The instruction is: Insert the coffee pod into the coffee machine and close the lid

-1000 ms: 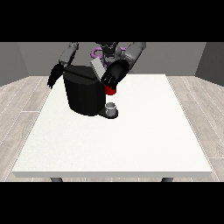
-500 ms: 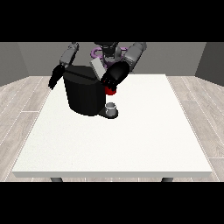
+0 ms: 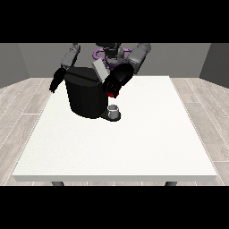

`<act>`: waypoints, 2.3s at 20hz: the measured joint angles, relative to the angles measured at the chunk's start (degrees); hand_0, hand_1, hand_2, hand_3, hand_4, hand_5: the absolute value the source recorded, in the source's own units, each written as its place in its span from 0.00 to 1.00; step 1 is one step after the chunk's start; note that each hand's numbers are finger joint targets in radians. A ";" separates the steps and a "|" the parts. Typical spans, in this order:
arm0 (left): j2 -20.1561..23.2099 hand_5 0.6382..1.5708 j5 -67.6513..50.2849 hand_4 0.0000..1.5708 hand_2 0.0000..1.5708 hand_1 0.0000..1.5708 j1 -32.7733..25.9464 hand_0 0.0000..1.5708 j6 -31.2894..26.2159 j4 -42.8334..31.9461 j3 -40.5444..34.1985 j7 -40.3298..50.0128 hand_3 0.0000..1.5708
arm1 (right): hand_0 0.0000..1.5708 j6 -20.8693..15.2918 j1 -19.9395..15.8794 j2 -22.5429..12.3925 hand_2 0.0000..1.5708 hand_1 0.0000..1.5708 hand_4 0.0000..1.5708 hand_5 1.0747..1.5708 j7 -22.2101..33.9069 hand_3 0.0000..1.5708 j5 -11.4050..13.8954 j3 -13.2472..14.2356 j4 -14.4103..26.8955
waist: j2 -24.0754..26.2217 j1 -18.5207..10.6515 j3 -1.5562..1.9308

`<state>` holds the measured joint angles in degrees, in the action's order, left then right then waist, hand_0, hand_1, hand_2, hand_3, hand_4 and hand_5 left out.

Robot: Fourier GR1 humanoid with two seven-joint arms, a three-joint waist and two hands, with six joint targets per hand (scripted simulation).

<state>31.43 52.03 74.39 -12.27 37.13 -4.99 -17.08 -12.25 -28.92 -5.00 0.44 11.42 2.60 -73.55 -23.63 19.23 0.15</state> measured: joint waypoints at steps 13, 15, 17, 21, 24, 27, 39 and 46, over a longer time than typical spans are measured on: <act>-1.71 1.00 0.70 0.00 0.00 0.00 -2.02 0.00 0.09 -1.24 -0.31 1.49 0.04 | 0.00 0.35 1.30 0.17 0.00 0.00 0.00 1.00 0.77 0.00 -0.97 1.07 1.90 | 4.28 -2.55 -0.08; -3.34 1.00 0.45 0.00 0.00 0.00 -3.56 0.00 -0.38 -0.79 -0.05 2.18 0.03 | 0.00 0.72 2.71 -0.17 0.00 0.00 0.00 1.00 0.24 0.00 -1.75 2.08 3.52 | 6.69 -4.32 -0.10; -5.51 1.00 -0.17 0.00 0.00 0.00 -5.76 0.00 -0.86 -0.63 0.04 2.89 0.00 | 0.00 0.45 5.09 0.37 0.00 0.00 0.00 1.00 -0.60 0.00 -1.75 2.09 4.70 | 9.43 -5.80 -0.11; -9.01 1.00 -1.42 0.00 0.08 0.00 -10.95 0.00 -0.98 0.46 0.25 2.54 0.00 | 0.00 0.94 9.28 0.37 0.00 0.00 0.00 1.00 -2.13 0.00 -2.53 2.82 6.37 | 14.75 -9.00 -0.13; -13.21 1.00 -7.50 0.24 0.00 0.00 -14.49 0.00 -1.10 0.76 -4.08 0.91 0.00 | 0.00 0.89 12.34 0.55 0.00 0.00 0.00 1.00 -3.03 0.00 -2.84 3.18 7.03 | 18.67 -11.60 -0.19; -18.06 1.00 -14.21 0.26 0.00 0.00 -19.37 0.00 -1.33 0.59 -8.91 -0.59 0.00 | 0.00 1.05 15.63 -0.05 0.00 0.00 0.00 1.00 -3.88 0.00 -3.36 4.13 7.55 | 23.10 -14.33 -0.23; -27.98 1.00 -27.17 0.25 0.00 0.00 -39.19 0.00 -4.03 -1.05 -17.23 -3.79 0.00 | 0.00 7.40 18.34 0.08 0.00 0.00 0.04 1.00 -2.27 0.00 -7.25 2.46 1.46 | 38.21 -22.59 -0.19; -30.42 1.00 -31.23 0.27 0.00 0.00 -43.85 0.00 -5.55 2.94 -15.67 0.03 0.00 | 0.00 10.67 15.66 -2.96 0.00 0.00 0.00 1.00 -0.20 0.00 -6.55 1.31 -0.62 | 40.98 -26.45 -0.16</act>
<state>1.01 20.80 30.55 -17.82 40.07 -20.66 -17.05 -1.58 -13.26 -7.96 0.24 4.87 3.91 -74.16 17.35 -7.22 -0.01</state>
